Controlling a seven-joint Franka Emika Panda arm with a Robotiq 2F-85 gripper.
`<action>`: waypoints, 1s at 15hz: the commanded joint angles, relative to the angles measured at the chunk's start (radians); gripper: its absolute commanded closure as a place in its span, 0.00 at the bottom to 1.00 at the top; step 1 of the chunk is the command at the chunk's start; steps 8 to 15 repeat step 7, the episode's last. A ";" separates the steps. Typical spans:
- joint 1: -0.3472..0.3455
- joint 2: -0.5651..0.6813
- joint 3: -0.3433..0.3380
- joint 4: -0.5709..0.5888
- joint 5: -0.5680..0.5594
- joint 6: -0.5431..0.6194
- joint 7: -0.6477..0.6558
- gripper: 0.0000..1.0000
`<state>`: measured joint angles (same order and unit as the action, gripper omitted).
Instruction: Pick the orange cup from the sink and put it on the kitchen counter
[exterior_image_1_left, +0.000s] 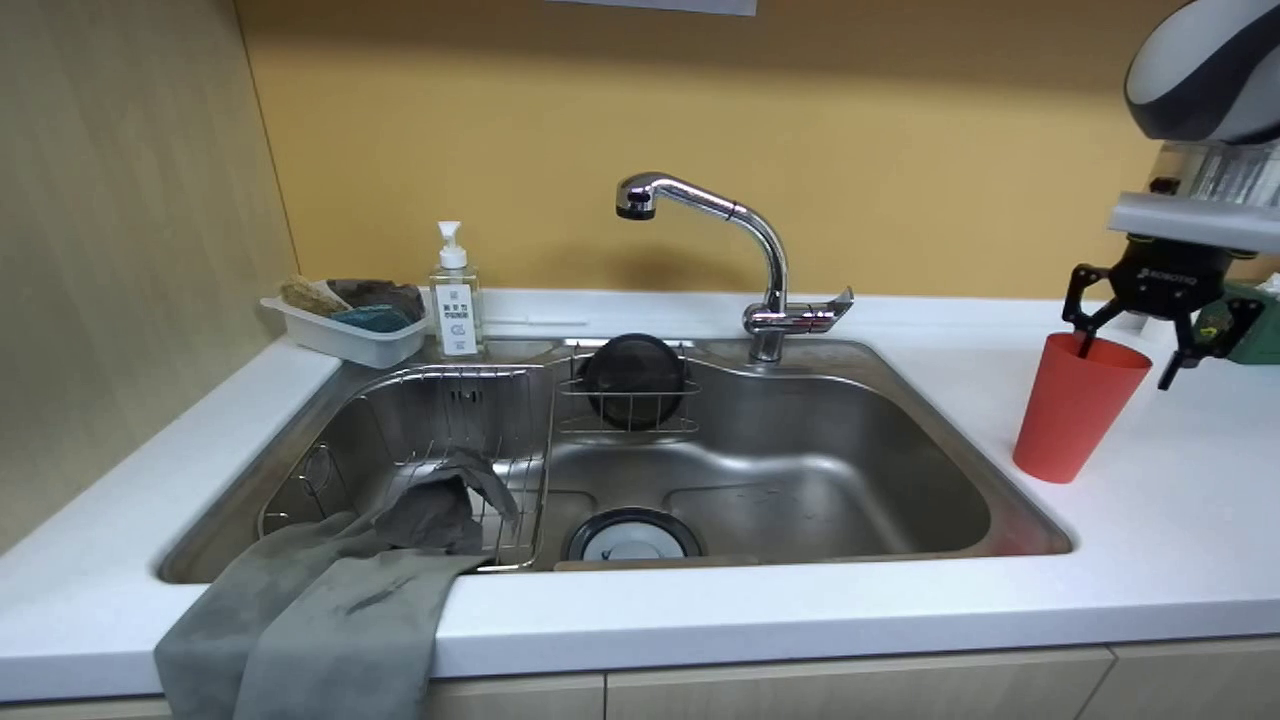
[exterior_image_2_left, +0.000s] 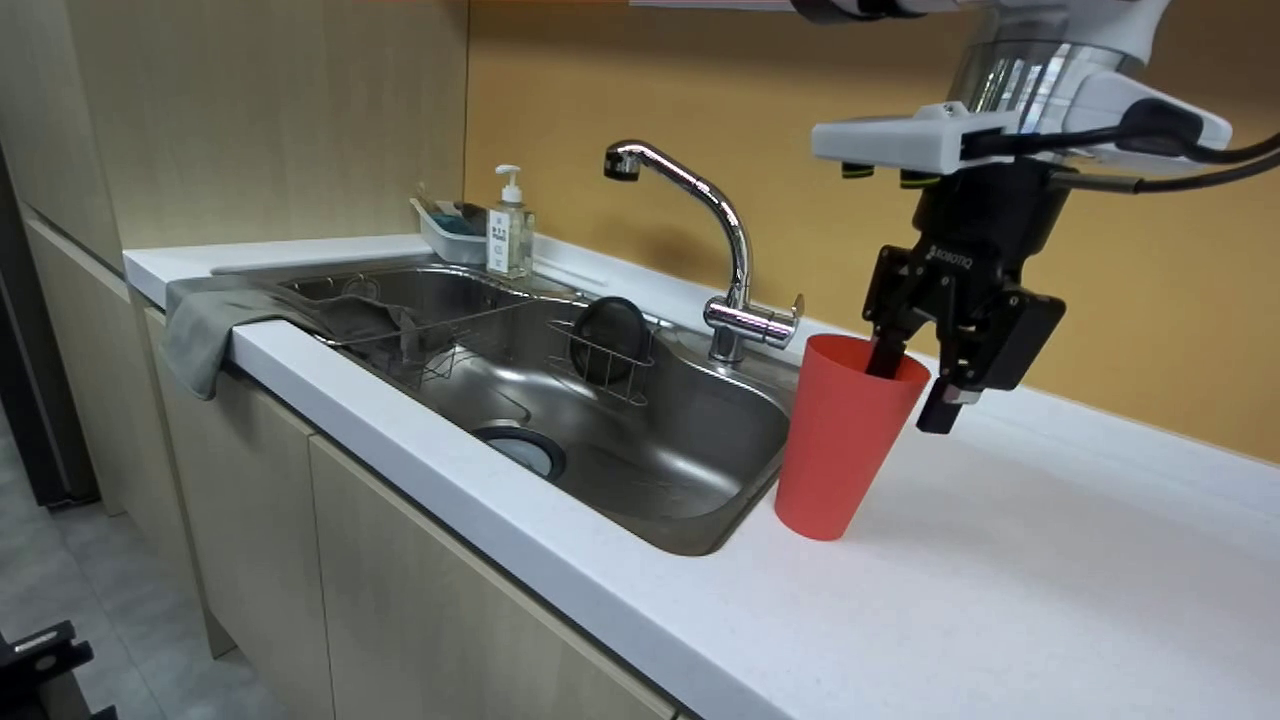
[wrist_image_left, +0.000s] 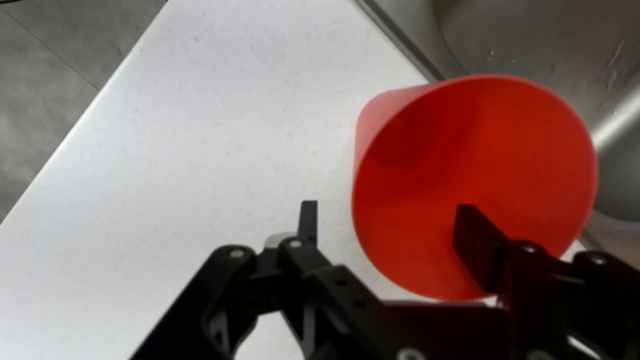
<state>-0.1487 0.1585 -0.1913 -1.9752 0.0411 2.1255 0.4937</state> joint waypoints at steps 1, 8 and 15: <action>0.031 -0.037 -0.009 0.018 -0.109 0.033 0.152 0.01; 0.055 -0.087 0.010 0.035 -0.274 0.026 0.318 0.00; 0.055 -0.087 0.010 0.035 -0.274 0.026 0.318 0.00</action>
